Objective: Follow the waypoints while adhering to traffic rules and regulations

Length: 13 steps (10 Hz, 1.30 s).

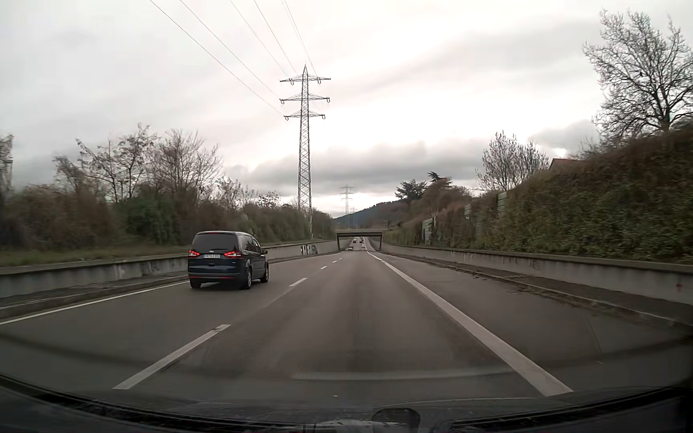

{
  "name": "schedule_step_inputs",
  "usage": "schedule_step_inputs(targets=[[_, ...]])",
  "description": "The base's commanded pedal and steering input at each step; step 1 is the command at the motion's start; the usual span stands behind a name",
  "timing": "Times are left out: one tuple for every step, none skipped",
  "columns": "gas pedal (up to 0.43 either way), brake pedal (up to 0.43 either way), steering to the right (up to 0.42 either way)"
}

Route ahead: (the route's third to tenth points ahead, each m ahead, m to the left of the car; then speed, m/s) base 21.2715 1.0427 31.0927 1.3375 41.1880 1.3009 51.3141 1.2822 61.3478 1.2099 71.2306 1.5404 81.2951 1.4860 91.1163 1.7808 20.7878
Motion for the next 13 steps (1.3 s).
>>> schedule_step_inputs(targets=[[0.138, 0.000, 0.000], [0.138, 0.000, 0.000], [0.138, 0.000, 0.000], [0.138, 0.000, 0.000], [0.138, 0.000, 0.000], [0.138, 0.000, 0.000], [0.138, 0.000, 0.000], [0.138, 0.000, 0.000], [0.138, 0.000, 0.000], [0.138, 0.000, 0.000], [0.138, 0.000, 0.000], [0.138, 0.000, 0.000], [0.138, 0.000, 0.000]])
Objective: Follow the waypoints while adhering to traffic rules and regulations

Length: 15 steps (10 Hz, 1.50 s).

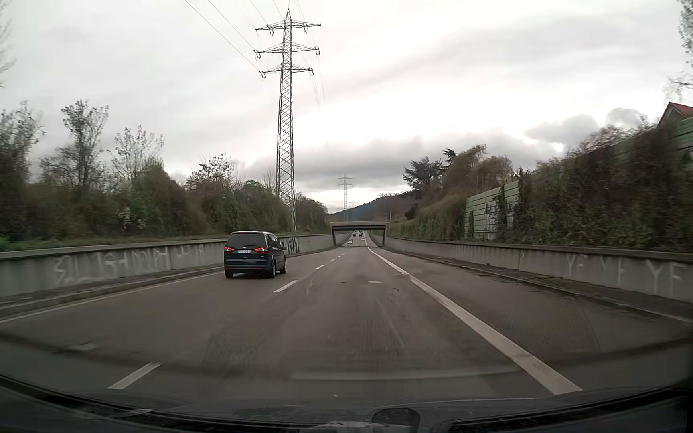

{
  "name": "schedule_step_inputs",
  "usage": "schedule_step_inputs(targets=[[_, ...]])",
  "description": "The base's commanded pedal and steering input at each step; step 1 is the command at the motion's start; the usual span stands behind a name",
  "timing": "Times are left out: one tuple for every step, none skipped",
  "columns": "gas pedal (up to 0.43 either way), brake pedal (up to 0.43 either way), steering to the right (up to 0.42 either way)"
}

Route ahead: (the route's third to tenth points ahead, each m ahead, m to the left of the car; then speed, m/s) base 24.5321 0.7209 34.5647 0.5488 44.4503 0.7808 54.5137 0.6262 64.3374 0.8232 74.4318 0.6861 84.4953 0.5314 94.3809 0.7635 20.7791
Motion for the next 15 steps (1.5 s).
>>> schedule_step_inputs(targets=[[0.138, 0.000, 0.000], [0.138, 0.000, 0.000], [0.138, 0.000, 0.000], [0.138, 0.000, 0.000], [0.150, 0.000, 0.000], [0.150, 0.000, 0.000], [0.157, 0.000, 0.000], [0.157, 0.000, 0.000], [0.157, 0.000, 0.000], [0.157, 0.000, 0.000], [0.157, 0.000, 0.000], [0.157, 0.000, 0.000], [0.157, 0.000, 0.000], [0.157, 0.000, 0.000], [0.157, 0.000, 0.000]])
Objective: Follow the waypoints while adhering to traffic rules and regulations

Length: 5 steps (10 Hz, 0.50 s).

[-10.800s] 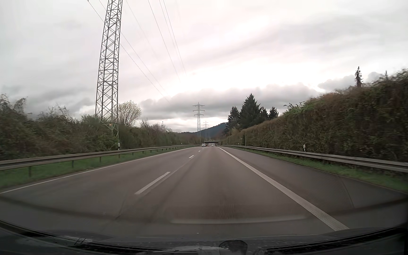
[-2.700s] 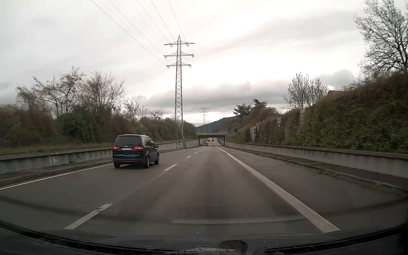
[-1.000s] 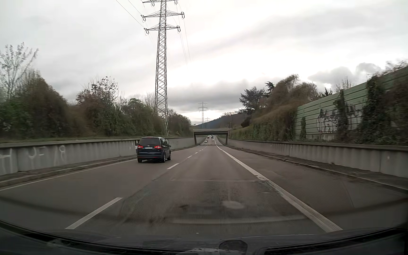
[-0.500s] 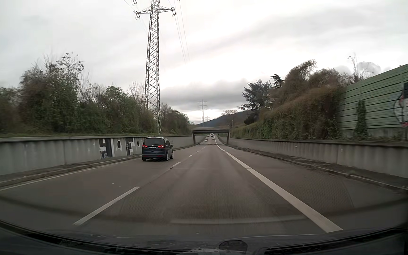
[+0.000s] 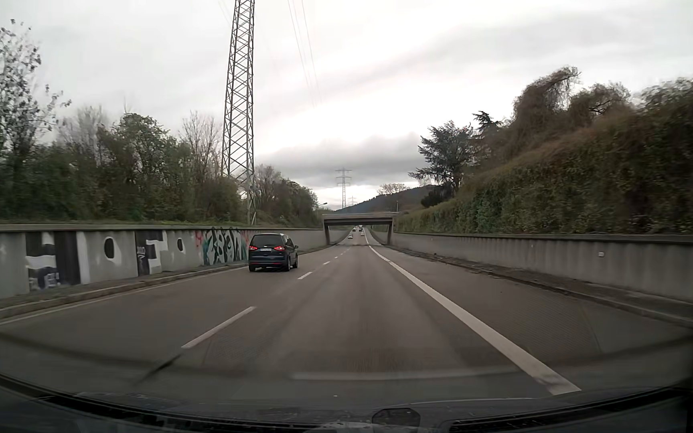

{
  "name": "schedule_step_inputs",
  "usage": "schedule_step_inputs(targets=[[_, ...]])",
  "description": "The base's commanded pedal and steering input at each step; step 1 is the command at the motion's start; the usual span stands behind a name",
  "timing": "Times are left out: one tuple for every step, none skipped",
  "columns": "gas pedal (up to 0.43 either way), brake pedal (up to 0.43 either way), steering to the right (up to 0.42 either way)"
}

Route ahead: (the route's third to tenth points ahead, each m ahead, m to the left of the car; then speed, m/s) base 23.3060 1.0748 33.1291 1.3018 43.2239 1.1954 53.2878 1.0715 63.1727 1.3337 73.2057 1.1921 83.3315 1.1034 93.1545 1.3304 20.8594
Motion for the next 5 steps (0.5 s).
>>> schedule_step_inputs(targets=[[0.157, 0.000, 0.000], [0.157, 0.000, 0.000], [0.157, 0.000, 0.000], [0.157, 0.000, 0.000], [0.157, 0.000, 0.000]])
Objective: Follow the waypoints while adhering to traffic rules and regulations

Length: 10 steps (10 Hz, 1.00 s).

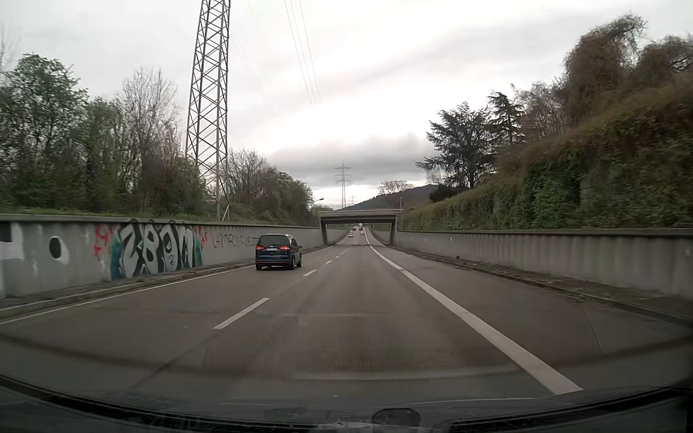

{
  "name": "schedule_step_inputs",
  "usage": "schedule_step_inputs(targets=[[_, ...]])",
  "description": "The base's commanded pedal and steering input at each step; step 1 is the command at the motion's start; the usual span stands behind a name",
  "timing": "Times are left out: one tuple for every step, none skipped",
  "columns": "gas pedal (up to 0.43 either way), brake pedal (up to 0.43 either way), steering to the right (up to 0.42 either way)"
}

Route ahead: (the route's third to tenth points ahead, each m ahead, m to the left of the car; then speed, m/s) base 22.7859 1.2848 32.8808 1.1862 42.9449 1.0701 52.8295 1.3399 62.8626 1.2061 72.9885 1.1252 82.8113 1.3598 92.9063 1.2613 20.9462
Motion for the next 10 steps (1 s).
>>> schedule_step_inputs(targets=[[0.157, 0.000, 0.000], [0.157, 0.000, 0.000], [0.157, 0.000, 0.000], [0.150, 0.000, 0.000], [0.150, 0.000, 0.000], [0.150, 0.000, 0.000], [0.150, 0.000, 0.000], [0.150, 0.000, 0.000], [0.150, 0.000, 0.000], [0.150, 0.000, 0.000]])
